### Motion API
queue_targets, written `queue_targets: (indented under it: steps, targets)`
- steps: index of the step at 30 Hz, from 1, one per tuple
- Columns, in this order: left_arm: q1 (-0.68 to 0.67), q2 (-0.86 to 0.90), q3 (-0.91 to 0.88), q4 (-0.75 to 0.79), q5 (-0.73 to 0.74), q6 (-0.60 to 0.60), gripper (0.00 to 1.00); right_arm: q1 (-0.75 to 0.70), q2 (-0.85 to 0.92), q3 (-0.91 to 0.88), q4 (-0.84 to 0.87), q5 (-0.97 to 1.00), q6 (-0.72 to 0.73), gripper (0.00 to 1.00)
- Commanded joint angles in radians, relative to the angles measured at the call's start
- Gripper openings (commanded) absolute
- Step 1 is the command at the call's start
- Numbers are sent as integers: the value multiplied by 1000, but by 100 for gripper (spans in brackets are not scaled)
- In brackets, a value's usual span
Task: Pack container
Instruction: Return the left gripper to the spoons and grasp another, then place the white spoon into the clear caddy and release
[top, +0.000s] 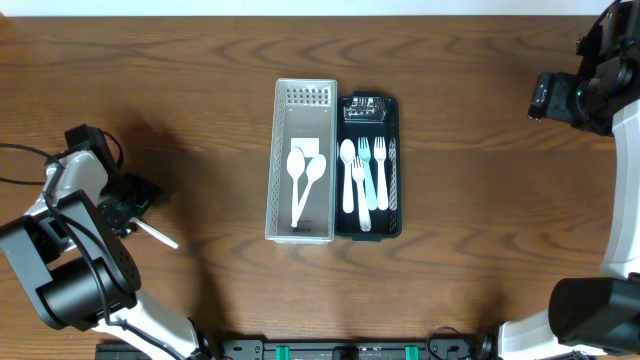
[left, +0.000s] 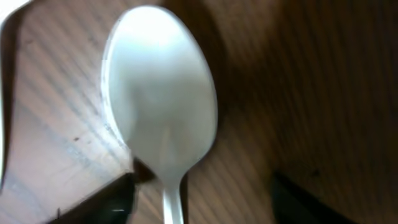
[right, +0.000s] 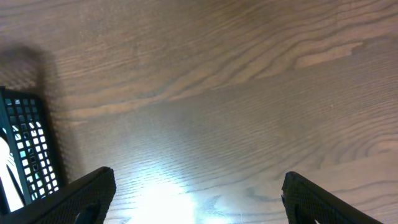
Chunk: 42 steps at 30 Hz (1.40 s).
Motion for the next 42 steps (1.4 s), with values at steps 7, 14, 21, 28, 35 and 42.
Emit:
queue_targets:
  steps: [7, 14, 21, 28, 35, 42]
  targets:
    - [2, 61, -16, -12, -16, 8, 27, -6, -4, -5, -7, 26, -17, 89]
    - [2, 61, -16, -19, -16, 8, 6, -6, -4, -5, -9, 26, -17, 89]
    - [-24, 20, 24, -81, 33, 8, 6, -6, -4, -5, -7, 26, -17, 89]
    - [-225, -183, 146, -170, 32, 81, 6, -6, -4, -5, 4, 25, -16, 89]
    - [-581, -387, 232, -170, 32, 97, 6, -6, -4, -5, 4, 24, -16, 89]
    - [-883, -362, 251, -137, 32, 68, 6, -6, -4, -5, 5, 21, -16, 89]
